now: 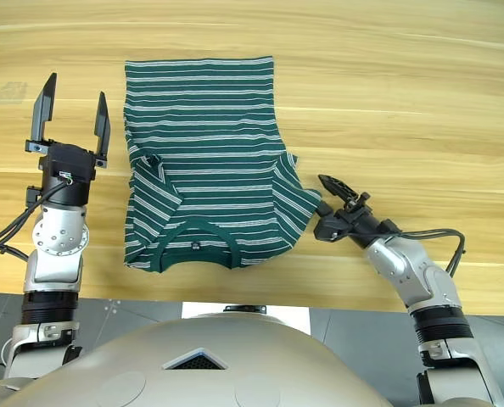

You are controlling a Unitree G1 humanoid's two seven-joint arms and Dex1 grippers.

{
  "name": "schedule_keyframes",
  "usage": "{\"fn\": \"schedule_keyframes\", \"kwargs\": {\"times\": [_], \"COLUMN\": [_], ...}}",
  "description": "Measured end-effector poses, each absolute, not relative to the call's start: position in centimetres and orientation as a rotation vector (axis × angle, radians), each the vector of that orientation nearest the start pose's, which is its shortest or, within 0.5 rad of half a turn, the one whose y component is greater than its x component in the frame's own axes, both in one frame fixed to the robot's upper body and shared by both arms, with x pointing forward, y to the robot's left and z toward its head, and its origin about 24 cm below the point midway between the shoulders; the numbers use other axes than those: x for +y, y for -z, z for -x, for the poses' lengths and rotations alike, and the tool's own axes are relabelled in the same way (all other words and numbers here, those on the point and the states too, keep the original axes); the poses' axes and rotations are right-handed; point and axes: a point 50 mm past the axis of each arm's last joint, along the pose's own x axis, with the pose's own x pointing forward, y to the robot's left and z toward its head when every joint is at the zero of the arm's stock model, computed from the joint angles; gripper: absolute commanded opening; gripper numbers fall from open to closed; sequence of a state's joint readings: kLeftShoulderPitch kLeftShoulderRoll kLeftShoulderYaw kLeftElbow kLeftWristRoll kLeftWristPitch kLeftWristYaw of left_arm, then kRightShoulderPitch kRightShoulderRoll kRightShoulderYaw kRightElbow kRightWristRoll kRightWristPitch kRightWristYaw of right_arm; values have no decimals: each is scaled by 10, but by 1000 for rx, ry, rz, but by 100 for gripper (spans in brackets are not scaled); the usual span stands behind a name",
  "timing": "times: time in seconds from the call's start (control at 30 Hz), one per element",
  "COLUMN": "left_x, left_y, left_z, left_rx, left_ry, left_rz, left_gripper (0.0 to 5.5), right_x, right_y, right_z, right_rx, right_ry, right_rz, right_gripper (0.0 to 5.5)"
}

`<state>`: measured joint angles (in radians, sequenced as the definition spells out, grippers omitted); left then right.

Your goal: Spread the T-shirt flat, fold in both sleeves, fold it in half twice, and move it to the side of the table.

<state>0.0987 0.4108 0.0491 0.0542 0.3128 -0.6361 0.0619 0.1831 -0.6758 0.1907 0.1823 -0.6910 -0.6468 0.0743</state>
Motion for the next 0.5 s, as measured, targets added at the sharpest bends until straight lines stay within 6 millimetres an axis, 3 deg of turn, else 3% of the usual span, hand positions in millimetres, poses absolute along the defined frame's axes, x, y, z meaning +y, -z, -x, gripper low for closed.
{"fn": "schedule_keyframes", "kwargs": {"times": [0.33, 0.5], "left_x": [205, 202], "left_y": [-74, -72], "left_z": [-225, -224], "left_rx": [-475, -478], "left_ry": [142, 149], "left_rz": [-667, -653], "left_gripper": [276, 276], "right_x": [-211, -210], "right_y": [-4, -6], "right_z": [-181, -184], "right_rx": [-135, -145], "right_ry": [-792, -779], "right_rz": [1195, 1182], "right_gripper": [35, 4]}}
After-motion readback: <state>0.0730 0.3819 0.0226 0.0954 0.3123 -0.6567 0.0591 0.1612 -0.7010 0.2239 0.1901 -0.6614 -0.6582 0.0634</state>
